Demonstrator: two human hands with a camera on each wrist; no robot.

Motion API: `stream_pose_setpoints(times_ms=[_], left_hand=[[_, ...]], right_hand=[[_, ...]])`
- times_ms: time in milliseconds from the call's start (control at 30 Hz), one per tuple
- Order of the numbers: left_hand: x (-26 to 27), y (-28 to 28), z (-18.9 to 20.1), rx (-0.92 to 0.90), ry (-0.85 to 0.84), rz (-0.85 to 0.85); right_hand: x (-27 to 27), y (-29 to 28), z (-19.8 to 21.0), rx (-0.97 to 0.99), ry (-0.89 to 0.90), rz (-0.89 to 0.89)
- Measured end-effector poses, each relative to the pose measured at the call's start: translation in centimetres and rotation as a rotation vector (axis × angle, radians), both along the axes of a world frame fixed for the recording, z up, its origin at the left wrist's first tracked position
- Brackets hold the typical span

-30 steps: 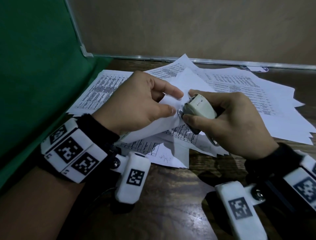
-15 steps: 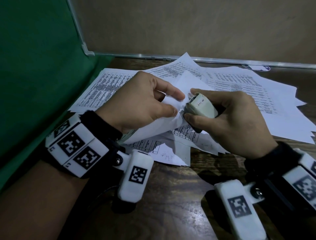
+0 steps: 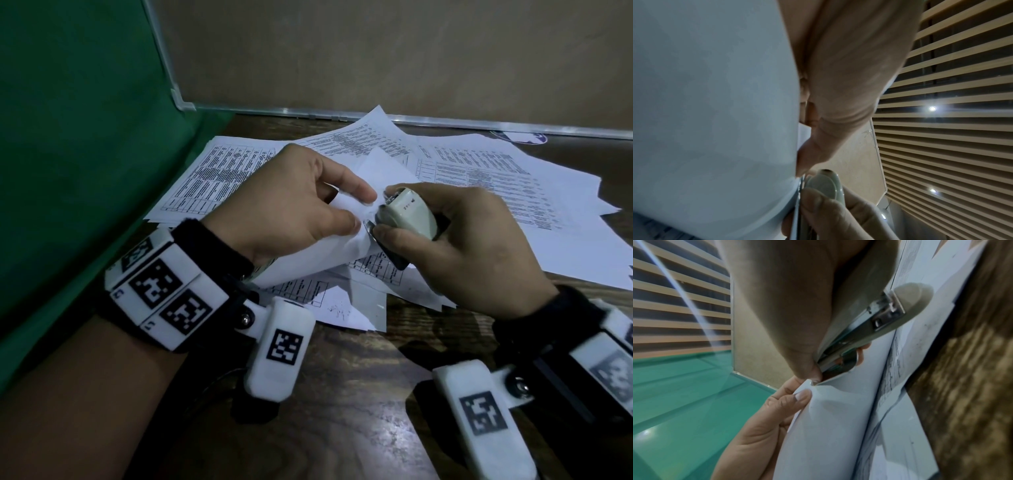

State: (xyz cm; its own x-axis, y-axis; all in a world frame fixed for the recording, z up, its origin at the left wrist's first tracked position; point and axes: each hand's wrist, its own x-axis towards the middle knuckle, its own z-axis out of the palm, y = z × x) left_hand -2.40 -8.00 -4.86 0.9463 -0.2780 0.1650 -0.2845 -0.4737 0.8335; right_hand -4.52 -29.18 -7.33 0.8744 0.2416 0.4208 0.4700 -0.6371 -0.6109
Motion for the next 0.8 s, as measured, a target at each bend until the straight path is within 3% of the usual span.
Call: stream_pose_setpoints(times_ms=[367,800], left_hand=[[-0.3,-0.8,-0.2,0.052,0.014,-0.009],[0.4,-0.8,-0.8,-0.183,0.103,0.169]], right_hand=[[-0.1,-0.2,0.0,0.009,-0.047,-0.049],[0.6,-0.5,-0.6,0.036,-0.076,0.095]])
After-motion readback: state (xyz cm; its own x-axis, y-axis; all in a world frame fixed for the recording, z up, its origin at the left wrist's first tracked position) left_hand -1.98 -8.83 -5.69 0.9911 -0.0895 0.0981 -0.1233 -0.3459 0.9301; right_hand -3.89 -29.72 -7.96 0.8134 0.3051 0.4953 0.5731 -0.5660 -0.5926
